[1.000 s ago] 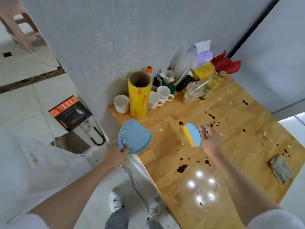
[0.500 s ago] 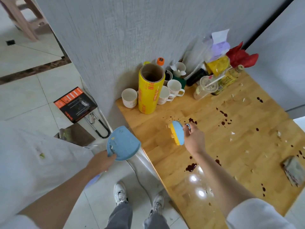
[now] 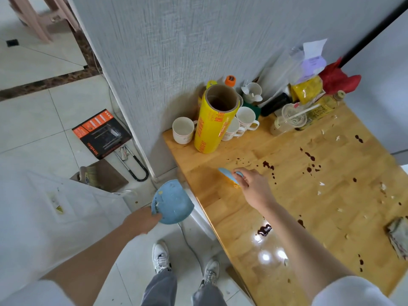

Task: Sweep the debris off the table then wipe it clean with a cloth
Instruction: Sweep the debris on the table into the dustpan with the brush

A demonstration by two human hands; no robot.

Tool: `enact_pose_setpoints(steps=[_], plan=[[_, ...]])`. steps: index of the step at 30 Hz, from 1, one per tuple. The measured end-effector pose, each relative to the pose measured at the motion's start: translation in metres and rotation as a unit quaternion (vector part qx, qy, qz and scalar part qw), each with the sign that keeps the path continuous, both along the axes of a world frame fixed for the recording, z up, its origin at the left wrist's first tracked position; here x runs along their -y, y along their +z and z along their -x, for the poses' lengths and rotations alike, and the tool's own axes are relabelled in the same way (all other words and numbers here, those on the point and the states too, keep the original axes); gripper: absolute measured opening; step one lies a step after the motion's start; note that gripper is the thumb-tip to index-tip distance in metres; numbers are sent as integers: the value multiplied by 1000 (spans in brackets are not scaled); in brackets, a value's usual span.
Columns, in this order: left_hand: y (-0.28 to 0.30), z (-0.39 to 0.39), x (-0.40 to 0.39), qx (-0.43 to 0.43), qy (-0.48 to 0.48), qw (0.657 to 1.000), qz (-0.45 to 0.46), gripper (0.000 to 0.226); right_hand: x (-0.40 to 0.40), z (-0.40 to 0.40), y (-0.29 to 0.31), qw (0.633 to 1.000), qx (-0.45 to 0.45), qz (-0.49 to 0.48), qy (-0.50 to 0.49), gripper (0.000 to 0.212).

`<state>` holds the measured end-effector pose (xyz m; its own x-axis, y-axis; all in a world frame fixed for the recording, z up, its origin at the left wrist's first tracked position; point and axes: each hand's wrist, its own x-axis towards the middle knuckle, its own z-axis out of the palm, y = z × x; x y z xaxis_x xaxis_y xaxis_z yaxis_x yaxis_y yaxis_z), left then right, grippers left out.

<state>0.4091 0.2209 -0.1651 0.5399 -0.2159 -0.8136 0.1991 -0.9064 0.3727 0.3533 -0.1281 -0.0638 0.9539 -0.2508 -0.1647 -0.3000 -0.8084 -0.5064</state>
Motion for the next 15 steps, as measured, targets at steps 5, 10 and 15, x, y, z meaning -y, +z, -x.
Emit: enact_pose_setpoints(steps=[5, 10, 15], plan=[[-8, -1, 18, -24, -33, 999, 2, 23, 23, 20, 13, 997, 42, -20, -59, 21], [-18, -2, 33, -28, -71, 997, 0, 25, 35, 28, 7, 980, 59, 6, -188, 27], [-20, -2, 40, -17, -72, 997, -3, 24, 30, -2, 2, 972, 87, 32, -215, 30]])
